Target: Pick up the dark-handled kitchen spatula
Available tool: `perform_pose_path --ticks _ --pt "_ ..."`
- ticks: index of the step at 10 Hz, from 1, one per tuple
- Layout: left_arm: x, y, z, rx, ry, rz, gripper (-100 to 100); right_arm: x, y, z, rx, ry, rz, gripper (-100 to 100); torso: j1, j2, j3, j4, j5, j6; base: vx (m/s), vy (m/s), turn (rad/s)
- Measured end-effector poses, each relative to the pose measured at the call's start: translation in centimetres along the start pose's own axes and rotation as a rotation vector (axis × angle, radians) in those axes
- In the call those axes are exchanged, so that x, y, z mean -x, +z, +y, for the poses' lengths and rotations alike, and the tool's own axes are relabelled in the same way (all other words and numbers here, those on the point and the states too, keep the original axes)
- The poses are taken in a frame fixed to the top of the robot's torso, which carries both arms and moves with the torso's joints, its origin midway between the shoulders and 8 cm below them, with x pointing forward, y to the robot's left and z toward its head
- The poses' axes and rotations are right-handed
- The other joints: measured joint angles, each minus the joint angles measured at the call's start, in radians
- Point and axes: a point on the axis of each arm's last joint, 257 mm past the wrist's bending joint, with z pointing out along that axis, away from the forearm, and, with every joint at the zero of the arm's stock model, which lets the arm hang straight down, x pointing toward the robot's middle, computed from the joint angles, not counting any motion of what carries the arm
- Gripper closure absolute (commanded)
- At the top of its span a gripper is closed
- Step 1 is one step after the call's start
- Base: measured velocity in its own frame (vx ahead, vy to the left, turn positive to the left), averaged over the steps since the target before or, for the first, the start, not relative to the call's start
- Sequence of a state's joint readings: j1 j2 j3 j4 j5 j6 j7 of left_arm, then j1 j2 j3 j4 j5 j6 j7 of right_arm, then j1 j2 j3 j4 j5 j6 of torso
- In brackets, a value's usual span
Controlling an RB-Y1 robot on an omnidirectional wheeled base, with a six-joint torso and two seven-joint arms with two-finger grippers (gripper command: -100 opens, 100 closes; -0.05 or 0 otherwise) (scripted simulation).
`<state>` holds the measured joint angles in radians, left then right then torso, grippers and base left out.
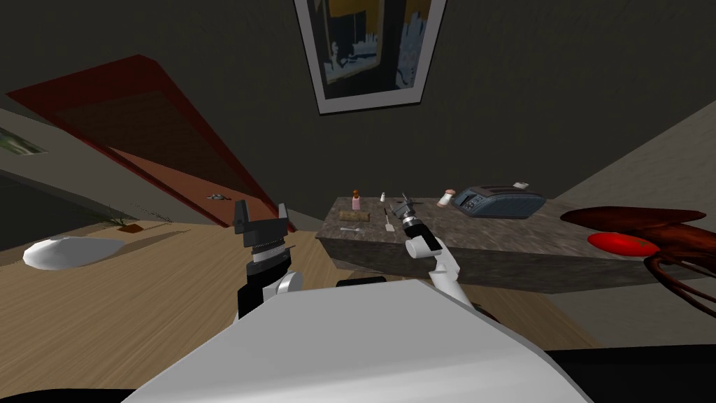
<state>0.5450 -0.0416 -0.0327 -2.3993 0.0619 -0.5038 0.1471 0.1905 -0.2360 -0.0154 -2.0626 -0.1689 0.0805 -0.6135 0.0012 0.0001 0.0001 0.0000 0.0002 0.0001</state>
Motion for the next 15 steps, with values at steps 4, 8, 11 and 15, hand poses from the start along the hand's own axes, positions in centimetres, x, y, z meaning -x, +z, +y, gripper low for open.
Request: perform_pose_path --ticks 4,8,11,15 --pt "0.0 0.0 0.0 0.0 0.0 0.0 0 2.1 1.2 -2.4 -0.088 0.087 -0.059 -100 0.0 0.0 0.0 0.0 0.0 0.0 -0.003 0.012 0.031" --pt "0.0 0.0 0.0 0.0 0.0 0.0 0 4.1 2.5 -4.9 -0.17 0.175 -0.128 -100 0.0 0.0 0.0 0.0 0.0 0.0 -0.001 0.018 0.024" --pt "0.0 0.0 0.0 0.0 0.0 0.0 0 5.6 3.1 -6.6 -0.225 0.229 -0.184 -100 0.0 -0.001 0.0 0.0 0.0 0.0 0.001 0.019 0.023" --pt "0.0 0.0 0.0 0.0 0.0 0.0 0 7.9 3.3 -8.9 -0.301 0.308 -0.275 -100 0.0 0.0 0.0 0.0 0.0 0.0 0.004 0.023 0.027"
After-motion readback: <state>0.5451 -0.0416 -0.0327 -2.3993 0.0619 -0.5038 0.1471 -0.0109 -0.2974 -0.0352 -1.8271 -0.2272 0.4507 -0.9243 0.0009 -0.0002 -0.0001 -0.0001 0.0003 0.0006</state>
